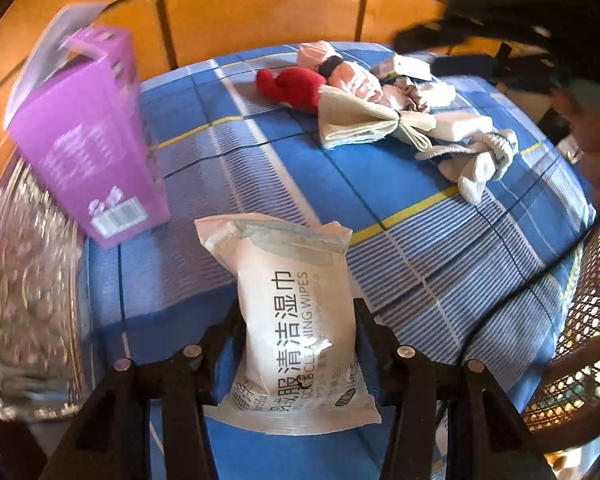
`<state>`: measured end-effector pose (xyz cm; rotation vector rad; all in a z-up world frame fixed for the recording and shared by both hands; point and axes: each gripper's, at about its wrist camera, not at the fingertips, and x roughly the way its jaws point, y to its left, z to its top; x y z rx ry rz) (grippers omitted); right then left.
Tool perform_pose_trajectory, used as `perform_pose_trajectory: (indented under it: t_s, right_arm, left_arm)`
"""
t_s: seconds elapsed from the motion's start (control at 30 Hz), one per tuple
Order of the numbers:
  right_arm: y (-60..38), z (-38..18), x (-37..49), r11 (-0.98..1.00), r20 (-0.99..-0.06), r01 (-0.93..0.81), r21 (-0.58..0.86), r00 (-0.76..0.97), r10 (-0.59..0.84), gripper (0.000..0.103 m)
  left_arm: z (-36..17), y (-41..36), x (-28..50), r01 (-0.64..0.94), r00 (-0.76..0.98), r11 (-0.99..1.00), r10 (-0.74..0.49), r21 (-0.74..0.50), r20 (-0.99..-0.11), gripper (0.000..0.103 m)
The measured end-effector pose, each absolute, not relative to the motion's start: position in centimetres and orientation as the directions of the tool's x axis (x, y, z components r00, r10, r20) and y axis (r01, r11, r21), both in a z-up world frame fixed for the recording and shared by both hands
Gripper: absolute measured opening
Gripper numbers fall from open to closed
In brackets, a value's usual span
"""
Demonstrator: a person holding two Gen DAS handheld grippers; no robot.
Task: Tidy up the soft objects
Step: 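Lift the wipes packet with the left tool while the right tool grasps the red sock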
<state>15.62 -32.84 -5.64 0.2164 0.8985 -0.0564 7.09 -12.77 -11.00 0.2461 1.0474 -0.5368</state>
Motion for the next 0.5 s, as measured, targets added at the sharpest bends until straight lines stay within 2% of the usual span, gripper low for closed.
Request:
perform_pose_trajectory:
  t_s: [0.07,0.23,0.37,0.4,0.5]
  right_arm:
    - [-30.9,-5.9,18.0,0.993,-0.796,0.074,0.093,0.605,0.029,0.042]
    - [-28.1,-9.2,24.4,0.993,-0.848,0.014,-0.121,0.519,-0.11,0.042]
    - [-28.3,-12.9,26.9,0.985,-0.901,-0.008,-0.174,0.405,-0.156,0.04]
    - [-28.3,-13.5,26.9,0.982,-0.906,-0.008,-0.19,0.386,-0.172,0.029]
    - [-28.7,-12.9,26.4,0.984,-0.902,0.012,-0.18,0.397,-0.17,0.017]
  left_arm:
    - [-11.2,-12.2,7.4,0.514,0.389,0.854,-0.314,-0.078,-0.866,0.052]
    - [-11.1,-11.4,7.0,0.517,0.407,0.851,-0.337,-0.091,-0.849,0.052]
    - [-11.0,-11.1,6.9,0.516,0.413,0.85,-0.355,-0.106,-0.839,0.052]
    - [-11.0,-11.0,6.8,0.517,0.414,0.849,-0.359,-0.109,-0.837,0.052]
    - [-11.1,-10.9,6.5,0.519,0.422,0.848,-0.366,-0.11,-0.83,0.052]
